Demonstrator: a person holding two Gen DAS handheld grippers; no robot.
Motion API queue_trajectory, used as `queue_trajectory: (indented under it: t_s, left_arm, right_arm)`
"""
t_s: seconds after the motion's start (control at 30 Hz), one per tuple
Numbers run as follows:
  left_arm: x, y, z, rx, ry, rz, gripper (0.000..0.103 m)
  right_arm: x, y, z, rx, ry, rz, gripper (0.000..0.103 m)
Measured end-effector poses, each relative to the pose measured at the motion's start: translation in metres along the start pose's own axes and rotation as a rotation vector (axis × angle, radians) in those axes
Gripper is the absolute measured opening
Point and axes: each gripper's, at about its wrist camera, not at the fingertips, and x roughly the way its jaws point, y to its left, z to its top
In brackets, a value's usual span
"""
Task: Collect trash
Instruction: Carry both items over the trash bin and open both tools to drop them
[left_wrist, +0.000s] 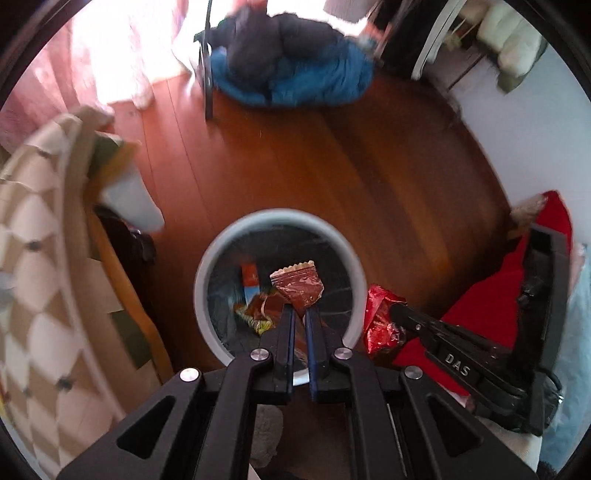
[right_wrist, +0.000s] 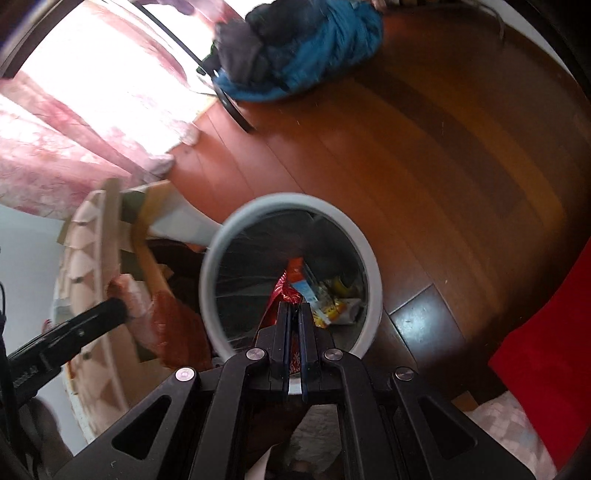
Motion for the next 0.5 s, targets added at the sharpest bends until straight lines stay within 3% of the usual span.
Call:
queue_trajectory:
  t_s: [0.17, 0.23, 0.3, 0.33, 0.37, 0.5]
  left_arm:
    - [0.045, 0.008, 0.007, -0.009, 0.115, 0.001, 0.008]
    - [0.051, 0.008, 0.009, -0.011, 0.128, 0.024, 0.010]
    - [0.051, 0.010, 0.008, -0.022, 0.125, 0.042, 0.040]
    - [0.049, 0.013, 0.007, -0.032, 0.117, 0.052, 0.077]
    - [0.045, 0.016, 0.006, -0.038, 0.104, 0.063, 0.094]
    - [0.035, 0.025, 0.002, -0.058, 0.076, 0.124, 0.095]
  right_arm:
    - [0.044, -0.012, 0.010, 0.011, 0.059, -0.024, 0.005]
    - [0.052, -0.015, 0.013, 0.009, 0.070, -0.047, 0.017]
    - [0.054, -0.017, 0.015, 0.015, 0.073, -0.047, 0.031]
    - [0.055, -0.016, 0.016, 0.014, 0.071, -0.048, 0.040]
    - [0.052, -0.016, 0.017, 0.013, 0.064, -0.054, 0.045]
    - [0.037, -0.015, 0.016, 0.010, 0.041, -0.072, 0.069]
